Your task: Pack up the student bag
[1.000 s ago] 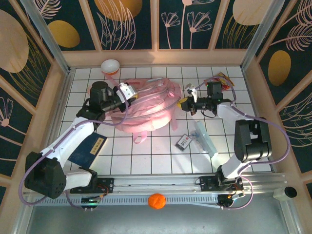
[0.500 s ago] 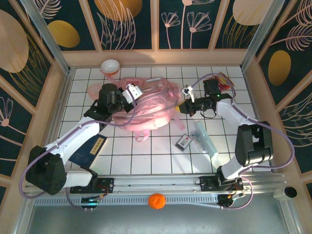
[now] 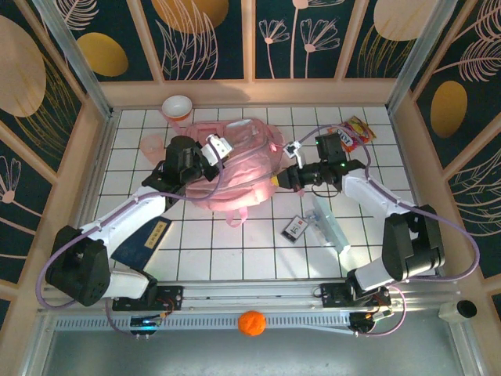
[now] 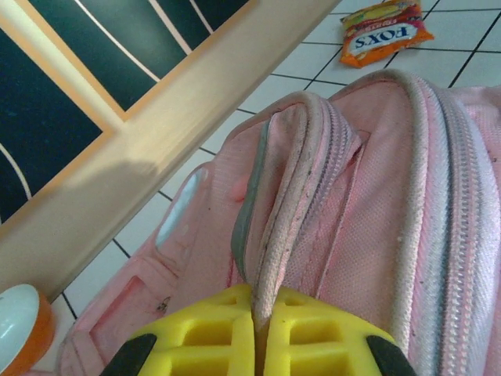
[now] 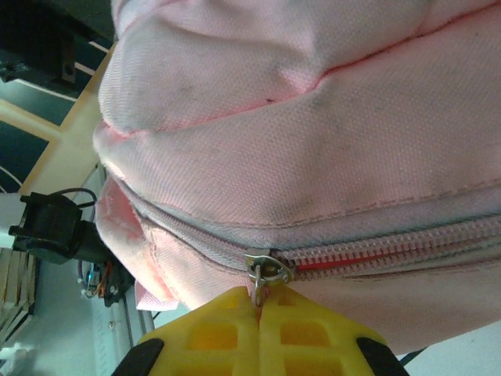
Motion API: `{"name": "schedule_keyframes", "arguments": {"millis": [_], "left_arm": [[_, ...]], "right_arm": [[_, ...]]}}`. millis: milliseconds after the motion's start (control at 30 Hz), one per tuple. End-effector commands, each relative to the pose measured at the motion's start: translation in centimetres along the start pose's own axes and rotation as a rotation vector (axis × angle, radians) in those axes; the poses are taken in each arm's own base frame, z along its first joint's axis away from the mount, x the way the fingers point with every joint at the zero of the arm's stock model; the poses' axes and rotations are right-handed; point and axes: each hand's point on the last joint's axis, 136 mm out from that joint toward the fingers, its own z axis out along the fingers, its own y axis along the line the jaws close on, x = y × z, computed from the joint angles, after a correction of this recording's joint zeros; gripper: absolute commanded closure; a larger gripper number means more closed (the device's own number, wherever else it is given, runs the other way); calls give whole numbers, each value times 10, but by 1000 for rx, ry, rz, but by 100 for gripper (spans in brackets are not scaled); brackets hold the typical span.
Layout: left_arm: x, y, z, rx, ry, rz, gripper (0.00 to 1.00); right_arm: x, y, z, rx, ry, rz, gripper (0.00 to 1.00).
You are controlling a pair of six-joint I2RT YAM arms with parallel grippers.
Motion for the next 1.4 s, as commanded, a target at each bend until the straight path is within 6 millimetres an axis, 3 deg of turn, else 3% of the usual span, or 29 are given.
{"name": "schedule_keyframes", "arguments": {"millis": [0,333,467,700,967,1000,1367], "left_arm": [[-59,6,-23,-3,-239,-30,100],[-80,-1,-38,42,-354,-93,100],[-82,4,-40,16,-355,-116,100],[-61,26,-23,-186,-228,-190,100],[-35,39,12,-344,-83,-291,100],[-46,45,12,-361,-100,-294,100],[-50,27,24,-344,-63,-219,100]], "right_arm": [[-16,9,0,-8,-78,6,100],[-11,-1,2,43,-128,30,96],[-14,-4,1,65,-152,45,100],[-29,26,0,56,-194,31,100],[-22,58,11,54,-158,109,100],[-22,58,11,60,-157,123,100],[-31,61,8,101,-88,394,100]]}}
